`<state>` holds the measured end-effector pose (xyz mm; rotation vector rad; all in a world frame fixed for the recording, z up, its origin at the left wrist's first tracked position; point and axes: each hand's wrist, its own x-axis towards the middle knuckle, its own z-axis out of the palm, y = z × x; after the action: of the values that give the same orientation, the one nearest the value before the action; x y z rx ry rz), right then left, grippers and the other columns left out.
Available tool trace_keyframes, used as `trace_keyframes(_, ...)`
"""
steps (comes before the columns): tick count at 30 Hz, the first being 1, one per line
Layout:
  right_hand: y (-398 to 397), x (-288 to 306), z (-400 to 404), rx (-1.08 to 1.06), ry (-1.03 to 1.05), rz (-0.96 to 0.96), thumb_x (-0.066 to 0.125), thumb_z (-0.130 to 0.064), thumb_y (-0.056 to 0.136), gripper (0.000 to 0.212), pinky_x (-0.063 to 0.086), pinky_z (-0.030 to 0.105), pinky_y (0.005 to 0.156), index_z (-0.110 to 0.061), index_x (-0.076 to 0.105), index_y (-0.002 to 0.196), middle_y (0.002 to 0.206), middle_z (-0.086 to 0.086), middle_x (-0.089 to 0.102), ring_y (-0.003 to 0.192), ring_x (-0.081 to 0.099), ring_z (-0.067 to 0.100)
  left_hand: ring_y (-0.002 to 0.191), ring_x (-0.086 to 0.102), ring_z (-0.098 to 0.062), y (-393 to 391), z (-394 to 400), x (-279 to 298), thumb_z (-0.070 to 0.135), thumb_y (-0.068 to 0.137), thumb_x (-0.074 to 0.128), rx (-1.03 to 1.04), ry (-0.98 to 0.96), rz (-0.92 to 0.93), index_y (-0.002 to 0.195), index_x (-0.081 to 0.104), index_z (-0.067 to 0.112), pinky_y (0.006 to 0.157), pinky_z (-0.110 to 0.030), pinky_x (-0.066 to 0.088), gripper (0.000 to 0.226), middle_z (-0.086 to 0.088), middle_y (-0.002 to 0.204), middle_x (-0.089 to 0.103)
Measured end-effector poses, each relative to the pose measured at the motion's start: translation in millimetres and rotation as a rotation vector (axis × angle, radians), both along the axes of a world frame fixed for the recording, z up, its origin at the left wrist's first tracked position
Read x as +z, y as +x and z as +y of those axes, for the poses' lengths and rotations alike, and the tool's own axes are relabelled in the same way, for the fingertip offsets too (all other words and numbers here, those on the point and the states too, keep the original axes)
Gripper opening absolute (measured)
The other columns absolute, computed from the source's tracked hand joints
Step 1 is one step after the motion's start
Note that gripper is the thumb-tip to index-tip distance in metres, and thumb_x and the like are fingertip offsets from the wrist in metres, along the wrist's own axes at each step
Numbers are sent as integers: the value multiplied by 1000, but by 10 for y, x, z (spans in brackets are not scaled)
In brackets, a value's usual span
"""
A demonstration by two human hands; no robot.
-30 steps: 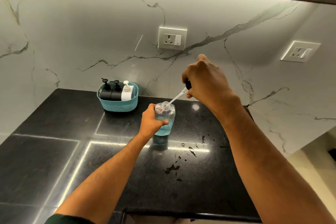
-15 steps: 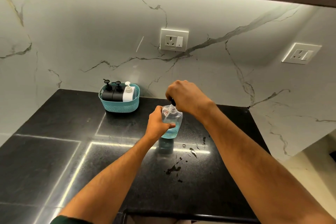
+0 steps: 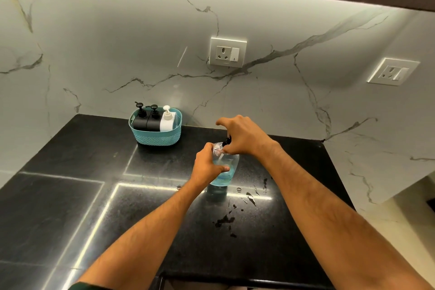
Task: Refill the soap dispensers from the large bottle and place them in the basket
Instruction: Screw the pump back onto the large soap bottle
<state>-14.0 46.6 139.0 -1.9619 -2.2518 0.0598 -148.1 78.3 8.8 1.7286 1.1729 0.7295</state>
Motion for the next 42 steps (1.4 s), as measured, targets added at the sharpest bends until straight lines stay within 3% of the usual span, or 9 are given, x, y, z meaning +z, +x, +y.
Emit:
trace_keyframes(5,180,-211,-34,-19,56,242,92,-41,71,108,61,30,82,-23,31,159,109,4,69,91,69,19,104,68,-20,-6,27,-50,11,70,97,-4,-12,5,118,57,12,93,-37,59,62,-4,115,68)
trace_keyframes(8,286,-312,-77,-57,18,618,93,-14,71,117,59,20,83,-26,22,162,118,-1,65,101,68,15,106,68,-21,-8,63,-75,11,69,97,4,-11,2,118,57,13,94,-42,60,64,-4,116,69)
trace_keyframes(12,271,-530,-111,-137,89,778,88,2,71,104,58,26,94,-19,34,156,108,4,73,104,71,16,107,67,-20,30,81,-97,11,69,97,7,-2,6,120,57,15,94,-39,59,65,-4,118,69)
trace_keyframes(18,202,-685,-107,-232,257,789,98,-22,64,70,56,12,79,-13,64,124,99,-6,69,88,69,5,106,68,-20,55,92,-157,11,68,98,-8,18,17,121,58,13,92,-34,58,67,-1,116,68)
trace_keyframes(21,194,-774,-93,-264,292,802,96,-34,67,42,56,20,71,-12,76,98,88,-3,71,81,68,9,103,68,-17,62,101,-173,11,66,98,-18,29,9,119,59,14,84,-23,55,66,4,110,67)
trace_keyframes(26,165,-869,-116,-296,312,793,94,-43,66,42,53,21,60,-13,66,76,71,-2,64,64,61,12,102,66,-14,74,110,-215,13,65,99,-40,20,24,117,58,19,82,-19,53,67,9,107,65)
trace_keyframes(30,185,-957,-161,-296,295,814,96,-38,64,42,56,22,62,-17,64,81,76,-1,64,67,61,13,100,67,-12,61,101,-295,14,65,100,-51,33,26,115,55,21,83,-20,55,67,9,106,65)
trace_keyframes(35,231,-986,-213,-184,194,818,90,-14,74,56,60,29,88,-19,68,125,112,-1,73,100,69,15,98,67,-4,24,106,-351,14,65,99,-64,15,0,119,57,21,84,-19,57,69,15,105,66)
trace_keyframes(42,200,-966,-183,-237,203,828,93,-17,70,40,62,31,80,-13,69,101,94,1,72,89,70,16,105,68,-7,48,74,-351,30,66,99,-94,-28,-70,125,57,22,86,-22,57,73,11,113,68)
